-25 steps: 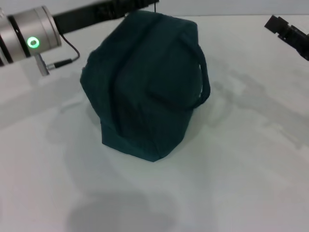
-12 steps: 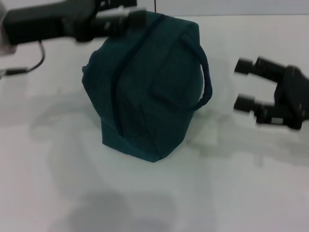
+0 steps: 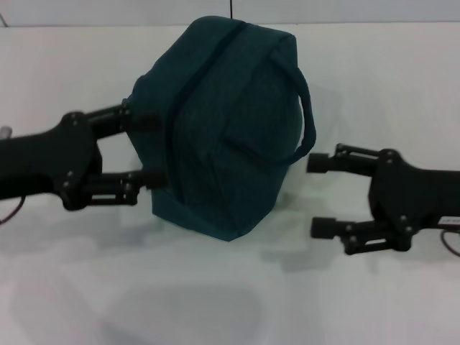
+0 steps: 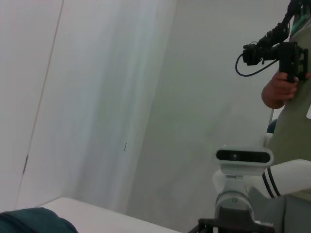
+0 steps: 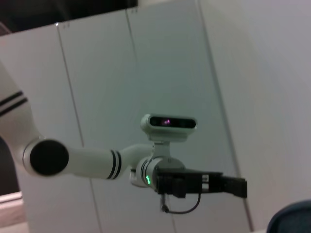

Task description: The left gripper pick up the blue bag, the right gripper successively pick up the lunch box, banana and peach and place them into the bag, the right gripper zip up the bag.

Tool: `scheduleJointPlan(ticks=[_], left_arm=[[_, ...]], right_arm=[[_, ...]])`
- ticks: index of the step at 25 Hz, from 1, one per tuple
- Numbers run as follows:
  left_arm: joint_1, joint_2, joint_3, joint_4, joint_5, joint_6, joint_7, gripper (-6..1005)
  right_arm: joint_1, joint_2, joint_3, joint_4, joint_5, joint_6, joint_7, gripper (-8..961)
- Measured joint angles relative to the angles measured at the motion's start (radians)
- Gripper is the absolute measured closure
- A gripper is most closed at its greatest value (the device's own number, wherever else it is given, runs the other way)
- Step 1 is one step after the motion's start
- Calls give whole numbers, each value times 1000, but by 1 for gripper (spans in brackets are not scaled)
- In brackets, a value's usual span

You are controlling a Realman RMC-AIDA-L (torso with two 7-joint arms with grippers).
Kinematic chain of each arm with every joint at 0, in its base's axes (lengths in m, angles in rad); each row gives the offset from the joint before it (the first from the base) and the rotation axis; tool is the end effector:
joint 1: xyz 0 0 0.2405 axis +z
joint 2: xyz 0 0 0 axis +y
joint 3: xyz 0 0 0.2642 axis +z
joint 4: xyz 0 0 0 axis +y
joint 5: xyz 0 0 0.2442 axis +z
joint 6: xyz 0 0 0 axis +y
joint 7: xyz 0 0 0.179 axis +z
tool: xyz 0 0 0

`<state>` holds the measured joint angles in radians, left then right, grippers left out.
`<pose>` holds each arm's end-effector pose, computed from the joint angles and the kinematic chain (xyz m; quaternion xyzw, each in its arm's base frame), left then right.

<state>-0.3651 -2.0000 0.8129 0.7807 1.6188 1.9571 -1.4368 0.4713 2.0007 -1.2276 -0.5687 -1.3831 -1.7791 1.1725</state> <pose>-0.2493 0.3095 0.0408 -0.9105 -0.1417 -0.3862 0.0420 0.2126 0.3203 -0.0398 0.9183 -0.0695 -0.3897 0.0062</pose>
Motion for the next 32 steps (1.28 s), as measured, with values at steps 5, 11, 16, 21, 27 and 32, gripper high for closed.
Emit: scheduleJointPlan(ticks=[5, 11, 16, 21, 27, 32], left_arm=[[6, -6, 0, -42, 54, 4, 43, 113], [10, -17, 0, -45, 87, 5, 51, 113], [9, -25, 1, -46, 113, 7, 51, 113], [6, -32, 3, -46, 122, 7, 49, 113], [5, -34, 12, -46, 128, 8, 47, 113], [4, -36, 12, -46, 128, 8, 50, 113]], right_arm=[[12, 15, -17, 7, -32, 20, -15, 85], [22, 16, -18, 9, -28, 21, -18, 85], [19, 15, -9, 10, -27, 24, -18, 85], [20, 15, -9, 10, -27, 30, -19, 85], [21, 16, -9, 7, -27, 30, -19, 85], [21, 16, -9, 4, -27, 31, -19, 85]])
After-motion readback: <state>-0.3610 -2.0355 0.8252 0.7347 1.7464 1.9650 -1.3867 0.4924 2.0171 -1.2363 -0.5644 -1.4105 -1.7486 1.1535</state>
